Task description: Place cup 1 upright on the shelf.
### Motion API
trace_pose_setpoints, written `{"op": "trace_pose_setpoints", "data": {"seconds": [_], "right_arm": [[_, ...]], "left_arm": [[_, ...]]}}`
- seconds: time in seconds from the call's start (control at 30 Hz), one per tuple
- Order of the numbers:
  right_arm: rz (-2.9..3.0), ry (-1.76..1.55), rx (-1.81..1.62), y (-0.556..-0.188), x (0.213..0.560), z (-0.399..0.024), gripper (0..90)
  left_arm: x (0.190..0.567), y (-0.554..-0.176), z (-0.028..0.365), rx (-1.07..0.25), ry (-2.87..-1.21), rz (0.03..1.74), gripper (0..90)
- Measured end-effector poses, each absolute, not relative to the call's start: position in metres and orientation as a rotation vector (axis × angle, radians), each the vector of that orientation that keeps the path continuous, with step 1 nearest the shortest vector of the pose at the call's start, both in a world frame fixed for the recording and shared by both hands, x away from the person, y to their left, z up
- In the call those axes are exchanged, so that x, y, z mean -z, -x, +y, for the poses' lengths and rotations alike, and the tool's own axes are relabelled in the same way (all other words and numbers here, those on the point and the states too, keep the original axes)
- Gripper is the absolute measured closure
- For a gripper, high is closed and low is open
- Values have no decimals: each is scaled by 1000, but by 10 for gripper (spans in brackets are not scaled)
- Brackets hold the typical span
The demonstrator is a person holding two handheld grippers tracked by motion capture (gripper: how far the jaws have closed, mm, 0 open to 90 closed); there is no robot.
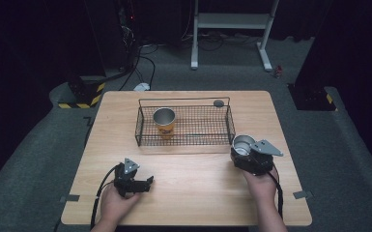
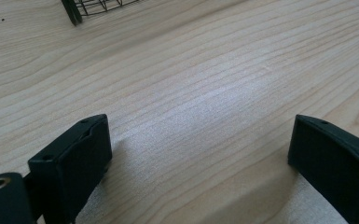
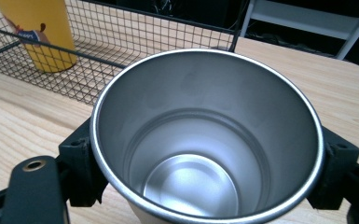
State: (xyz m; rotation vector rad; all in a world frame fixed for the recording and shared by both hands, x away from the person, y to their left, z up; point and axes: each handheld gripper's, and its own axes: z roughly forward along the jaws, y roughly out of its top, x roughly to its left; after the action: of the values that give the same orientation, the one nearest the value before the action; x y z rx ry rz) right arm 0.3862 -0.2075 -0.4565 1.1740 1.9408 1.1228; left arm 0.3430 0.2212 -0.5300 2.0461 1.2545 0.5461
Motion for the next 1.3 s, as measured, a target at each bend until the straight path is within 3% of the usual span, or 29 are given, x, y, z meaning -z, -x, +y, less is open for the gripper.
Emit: {"op": "trace_pose_setpoints", "data": {"seconds": [0.6, 1.3], "right_arm": [[1918, -1190, -1122, -379, 447, -174, 184], [1863, -1233, -1126, -390, 429, -163, 184]], "left_arm": [[530, -343, 221, -548, -2046, 1261, 65], [530, -345, 221, -545, -2044, 1269, 42]]}}
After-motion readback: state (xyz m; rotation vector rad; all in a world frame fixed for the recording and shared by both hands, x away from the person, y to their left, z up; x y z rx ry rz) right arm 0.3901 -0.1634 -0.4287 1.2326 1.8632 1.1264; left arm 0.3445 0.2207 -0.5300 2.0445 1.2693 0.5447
